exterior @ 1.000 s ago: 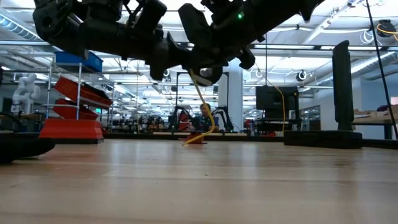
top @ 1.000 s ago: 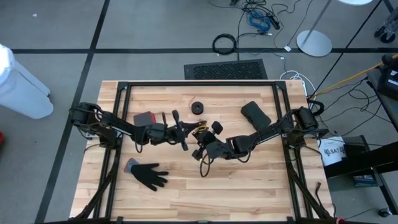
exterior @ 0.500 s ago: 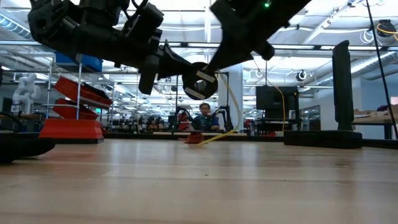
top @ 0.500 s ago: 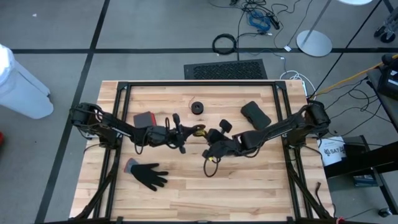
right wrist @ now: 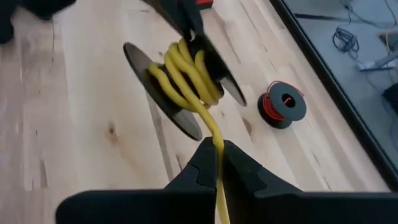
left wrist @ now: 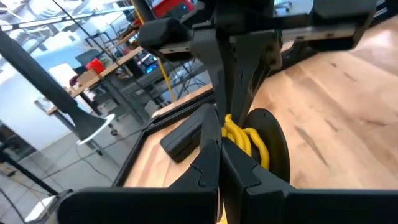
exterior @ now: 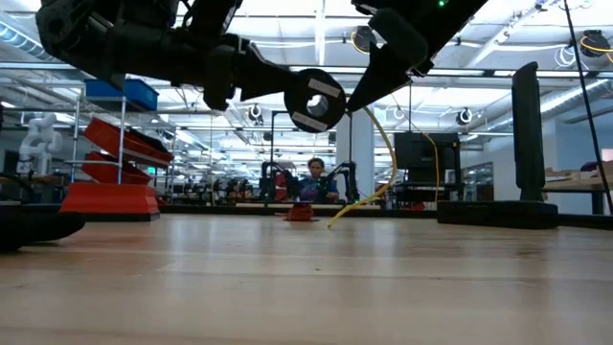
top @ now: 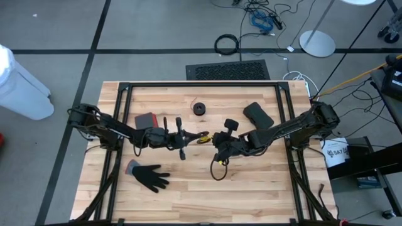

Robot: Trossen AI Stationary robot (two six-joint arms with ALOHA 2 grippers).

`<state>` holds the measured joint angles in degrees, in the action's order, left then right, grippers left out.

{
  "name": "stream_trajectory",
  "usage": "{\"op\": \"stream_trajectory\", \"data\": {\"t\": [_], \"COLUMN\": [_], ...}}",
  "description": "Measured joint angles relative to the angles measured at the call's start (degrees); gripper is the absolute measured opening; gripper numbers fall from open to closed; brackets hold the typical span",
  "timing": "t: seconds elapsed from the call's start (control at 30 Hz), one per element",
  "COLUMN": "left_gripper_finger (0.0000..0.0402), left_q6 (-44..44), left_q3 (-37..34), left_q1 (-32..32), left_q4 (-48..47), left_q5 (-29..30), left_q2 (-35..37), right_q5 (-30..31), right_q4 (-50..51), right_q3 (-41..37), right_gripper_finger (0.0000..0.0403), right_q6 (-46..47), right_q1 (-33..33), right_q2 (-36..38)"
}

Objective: Coil cords
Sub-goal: Coil the yellow wire into the spool

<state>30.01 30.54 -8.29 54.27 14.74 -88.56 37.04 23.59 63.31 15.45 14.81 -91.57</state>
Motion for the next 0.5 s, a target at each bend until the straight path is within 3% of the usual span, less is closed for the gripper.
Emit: {"op": "stream_trajectory", "data": {"t": [0.5], "left_gripper_finger": [0.0], "left_q6": [-7.72], "left_q3": [-0.06], "left_q1": [-0.04], "left_q4": [-0.49], "left_q5": [-7.67], "left_q2": [7.38], "right_q5": [0.85], "right_q4": [3.41], "right_q3": [-0.35], "right_gripper_finger": [0.003], "right_q6": [-3.04], "right_q1": [0.56], "right_q2": [-0.11]}}
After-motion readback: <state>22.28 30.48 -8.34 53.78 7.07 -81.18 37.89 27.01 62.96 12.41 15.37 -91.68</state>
